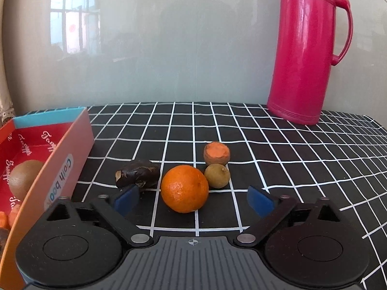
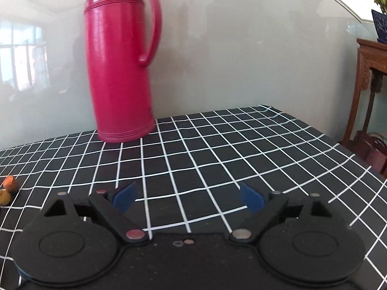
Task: Organize fruits
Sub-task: 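Close the left tool on the large orange and lift it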
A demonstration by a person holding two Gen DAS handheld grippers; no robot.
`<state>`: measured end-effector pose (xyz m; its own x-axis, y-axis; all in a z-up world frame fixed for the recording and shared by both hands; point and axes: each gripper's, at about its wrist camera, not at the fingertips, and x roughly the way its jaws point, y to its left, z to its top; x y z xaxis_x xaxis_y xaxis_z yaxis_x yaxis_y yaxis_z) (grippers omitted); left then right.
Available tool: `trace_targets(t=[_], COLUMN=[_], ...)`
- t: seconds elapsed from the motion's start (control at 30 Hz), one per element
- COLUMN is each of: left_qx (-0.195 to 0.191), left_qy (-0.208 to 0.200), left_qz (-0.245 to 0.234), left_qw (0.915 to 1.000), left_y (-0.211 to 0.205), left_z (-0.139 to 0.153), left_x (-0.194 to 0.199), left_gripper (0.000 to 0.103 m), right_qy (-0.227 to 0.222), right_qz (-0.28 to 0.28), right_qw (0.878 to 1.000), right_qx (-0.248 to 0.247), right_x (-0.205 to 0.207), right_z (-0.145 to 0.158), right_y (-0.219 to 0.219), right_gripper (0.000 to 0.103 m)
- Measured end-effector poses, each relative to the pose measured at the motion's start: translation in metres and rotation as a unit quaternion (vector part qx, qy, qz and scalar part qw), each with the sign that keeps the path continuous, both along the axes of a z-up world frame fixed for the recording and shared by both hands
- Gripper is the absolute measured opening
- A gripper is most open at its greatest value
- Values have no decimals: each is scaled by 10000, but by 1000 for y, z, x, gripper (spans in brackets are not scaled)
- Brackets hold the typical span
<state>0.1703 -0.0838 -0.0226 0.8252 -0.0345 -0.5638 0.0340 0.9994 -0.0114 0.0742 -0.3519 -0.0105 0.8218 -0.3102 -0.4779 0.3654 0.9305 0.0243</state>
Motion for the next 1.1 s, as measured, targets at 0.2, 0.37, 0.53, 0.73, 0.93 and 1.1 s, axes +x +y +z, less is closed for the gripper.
trace_targets(t=[0.2, 0.37, 0.53, 0.73, 0.93, 1.1], left_qx=[-23, 52, 53, 9, 54, 117], left_qy=[183, 170, 166, 158, 75, -31], left_qz=[80, 95, 95, 14, -93, -197], left_qw=[9998, 9998, 9998, 9999, 9999, 9997], left_y=[2, 0, 2, 2, 3, 2], left_z=[-5, -6, -4, -1, 6, 16], left_x=[8, 9, 7, -3, -15, -29], left_gripper=[65, 54, 43, 43, 43, 43], right_qy=[3, 20, 9, -8, -11, -67], right_qz=[71, 115, 140, 227, 273, 307], right_qw=[10000, 9999, 9999, 9997, 9996, 9995], right_qx=[17, 13, 39, 43, 55, 64], right_x=[0, 1, 0, -1, -2, -4], right_z=[-1, -1, 1, 4, 6, 14], right_y=[2, 4, 6, 11, 15, 19], right_gripper=[93, 94, 94, 94, 94, 94])
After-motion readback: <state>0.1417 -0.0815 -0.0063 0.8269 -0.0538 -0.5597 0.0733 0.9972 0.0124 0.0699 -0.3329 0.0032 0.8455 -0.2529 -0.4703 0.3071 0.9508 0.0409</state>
